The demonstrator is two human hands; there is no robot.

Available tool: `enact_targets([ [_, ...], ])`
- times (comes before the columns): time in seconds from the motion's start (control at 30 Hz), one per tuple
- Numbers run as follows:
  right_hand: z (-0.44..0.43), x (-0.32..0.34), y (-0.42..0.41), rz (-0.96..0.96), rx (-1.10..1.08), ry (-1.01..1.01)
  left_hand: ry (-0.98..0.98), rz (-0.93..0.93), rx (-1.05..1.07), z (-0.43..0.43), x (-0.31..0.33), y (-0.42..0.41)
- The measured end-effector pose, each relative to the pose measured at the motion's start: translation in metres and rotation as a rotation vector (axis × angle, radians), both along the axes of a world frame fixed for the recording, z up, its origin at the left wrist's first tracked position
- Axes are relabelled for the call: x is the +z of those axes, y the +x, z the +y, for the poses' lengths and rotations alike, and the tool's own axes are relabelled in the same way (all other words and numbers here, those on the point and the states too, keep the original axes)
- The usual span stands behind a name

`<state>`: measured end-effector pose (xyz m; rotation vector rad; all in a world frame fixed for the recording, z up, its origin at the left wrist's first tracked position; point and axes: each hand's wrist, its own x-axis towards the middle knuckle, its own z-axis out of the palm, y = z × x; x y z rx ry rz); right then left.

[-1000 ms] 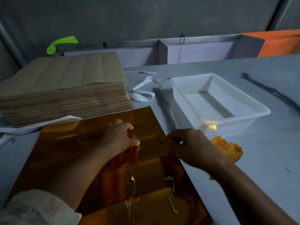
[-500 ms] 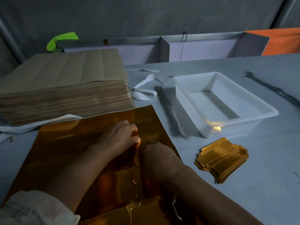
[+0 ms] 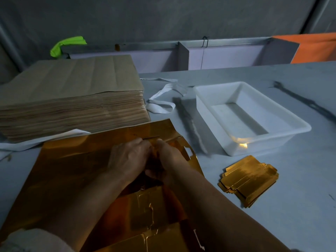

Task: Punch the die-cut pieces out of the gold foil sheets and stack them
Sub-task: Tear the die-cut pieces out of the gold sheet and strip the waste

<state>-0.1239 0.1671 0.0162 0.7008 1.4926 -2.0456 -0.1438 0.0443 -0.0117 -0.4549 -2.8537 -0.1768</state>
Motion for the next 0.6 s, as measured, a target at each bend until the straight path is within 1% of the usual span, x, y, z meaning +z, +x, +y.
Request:
enact_targets([
  [0.07,-0.004,-0.004,-0.007,0.006,-0.054,-0.006,0.103,-0.036,0.019,-0.003,-0.002,-0.001],
  [0.17,-0.008,-0.010,-0.017,0.003,-0.088,0.036,0.436,-0.093,0.153,-0.017,-0.001,-0.008],
  [0.2,-0.009,-0.013,-0.020,0.007,-0.104,0.050,0.464,-0.106,0.190,-0.022,-0.003,-0.011],
  [0.23,-0.010,-0.014,-0.023,0.005,-0.123,0.060,0.425,-0.148,0.208,-0.027,-0.005,-0.013],
  [0.3,-0.011,-0.017,-0.028,-0.004,-0.151,0.078,0.275,-0.276,0.209,-0.034,-0.013,-0.014],
  [0.37,-0.013,-0.021,-0.032,-0.013,-0.146,0.110,0.133,-0.336,0.199,-0.038,-0.024,-0.013],
  [0.47,-0.013,-0.031,-0.036,-0.006,-0.099,0.195,0.078,-0.293,0.206,-0.040,-0.035,-0.013],
  [0.6,-0.009,-0.033,-0.037,-0.014,-0.141,0.186,0.048,-0.261,0.204,-0.040,-0.040,-0.013],
])
